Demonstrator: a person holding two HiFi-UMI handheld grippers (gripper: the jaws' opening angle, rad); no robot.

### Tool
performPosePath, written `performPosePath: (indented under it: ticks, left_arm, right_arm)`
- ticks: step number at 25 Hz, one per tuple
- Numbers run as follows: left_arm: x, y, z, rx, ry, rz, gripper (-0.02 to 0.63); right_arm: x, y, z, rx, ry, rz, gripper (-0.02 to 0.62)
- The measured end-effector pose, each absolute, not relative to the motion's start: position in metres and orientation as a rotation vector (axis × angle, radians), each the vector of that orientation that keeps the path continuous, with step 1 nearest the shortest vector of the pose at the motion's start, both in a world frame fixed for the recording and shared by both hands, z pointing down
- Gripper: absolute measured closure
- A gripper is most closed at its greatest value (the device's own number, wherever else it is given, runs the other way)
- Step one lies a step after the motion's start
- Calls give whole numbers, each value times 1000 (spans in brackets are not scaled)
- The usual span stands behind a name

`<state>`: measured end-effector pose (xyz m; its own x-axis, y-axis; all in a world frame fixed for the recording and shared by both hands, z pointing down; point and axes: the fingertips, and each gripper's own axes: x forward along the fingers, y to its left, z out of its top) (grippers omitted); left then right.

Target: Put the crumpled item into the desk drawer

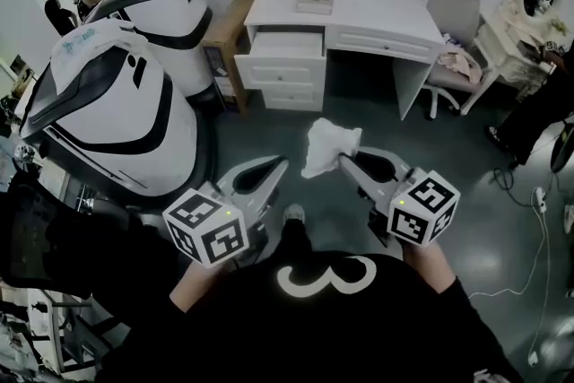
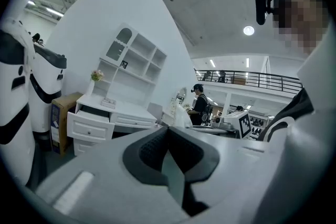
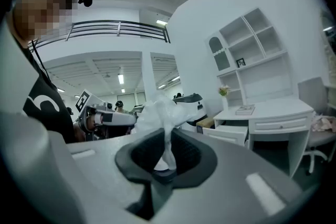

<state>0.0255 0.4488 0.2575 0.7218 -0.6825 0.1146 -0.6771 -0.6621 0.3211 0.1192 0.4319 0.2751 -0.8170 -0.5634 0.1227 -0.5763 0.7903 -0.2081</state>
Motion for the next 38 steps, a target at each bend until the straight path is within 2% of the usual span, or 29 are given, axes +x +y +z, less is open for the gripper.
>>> performPosePath:
  ticks: [21,38]
  left_arm:
    - [31,332,284,2591,-996,15,595]
    - [8,70,297,2500,-932,100,595]
  right_arm:
    - [128,317,302,1020,-2901,409,555]
    - [111,68,321,1074,-2798,548,555]
